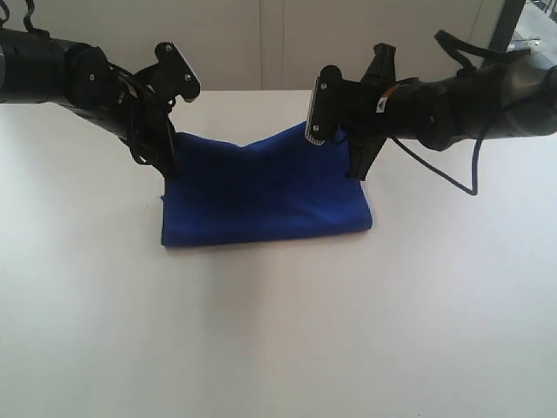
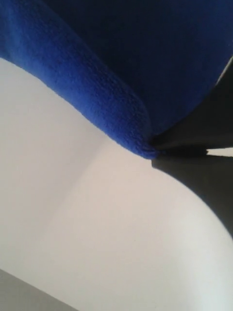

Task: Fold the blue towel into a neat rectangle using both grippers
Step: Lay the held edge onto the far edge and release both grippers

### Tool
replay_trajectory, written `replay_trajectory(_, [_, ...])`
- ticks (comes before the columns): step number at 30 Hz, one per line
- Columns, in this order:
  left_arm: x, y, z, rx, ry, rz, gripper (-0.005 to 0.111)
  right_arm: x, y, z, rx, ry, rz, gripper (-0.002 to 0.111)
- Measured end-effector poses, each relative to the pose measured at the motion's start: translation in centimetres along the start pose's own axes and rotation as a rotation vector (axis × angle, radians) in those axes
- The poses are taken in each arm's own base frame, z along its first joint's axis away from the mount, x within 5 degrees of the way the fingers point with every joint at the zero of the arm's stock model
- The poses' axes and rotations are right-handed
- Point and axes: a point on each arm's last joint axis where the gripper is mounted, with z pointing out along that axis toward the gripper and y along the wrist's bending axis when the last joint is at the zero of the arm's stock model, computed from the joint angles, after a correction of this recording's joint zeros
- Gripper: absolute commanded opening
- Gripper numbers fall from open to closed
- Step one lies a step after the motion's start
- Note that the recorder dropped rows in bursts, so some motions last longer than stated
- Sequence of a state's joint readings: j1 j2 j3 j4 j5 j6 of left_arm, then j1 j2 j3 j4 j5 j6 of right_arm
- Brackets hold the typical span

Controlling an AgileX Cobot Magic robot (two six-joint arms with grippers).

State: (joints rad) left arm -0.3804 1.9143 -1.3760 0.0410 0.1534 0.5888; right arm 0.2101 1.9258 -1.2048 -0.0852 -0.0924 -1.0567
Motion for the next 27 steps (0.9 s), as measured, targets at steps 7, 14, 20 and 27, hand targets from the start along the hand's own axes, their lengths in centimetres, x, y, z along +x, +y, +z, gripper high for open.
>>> replay_trajectory(7, [-0.1,0.1,0.0,-0.015,-0.016,-0.002,0.0,1.2,-0.5,0.3,0.003,0.028,0.015,0.0])
replay_trajectory(14, [0.0,0.0,0.5,-0.017,-0.018,-0.002,0.0,1.6,0.4,1.1,-0.023,0.039,0.014,0.0])
replay_trajectory(20, [0.2,0.2,0.7,-0.02,-0.015,-0.007,0.0,1.8,0.8,1.7,-0.013,0.032,0.014,0.0])
replay_trajectory(27, [0.4,0.6,0.7,-0.034,-0.02,-0.014,0.006,1.9,1.0,2.0,-0.012,0.03,0.014,0.018])
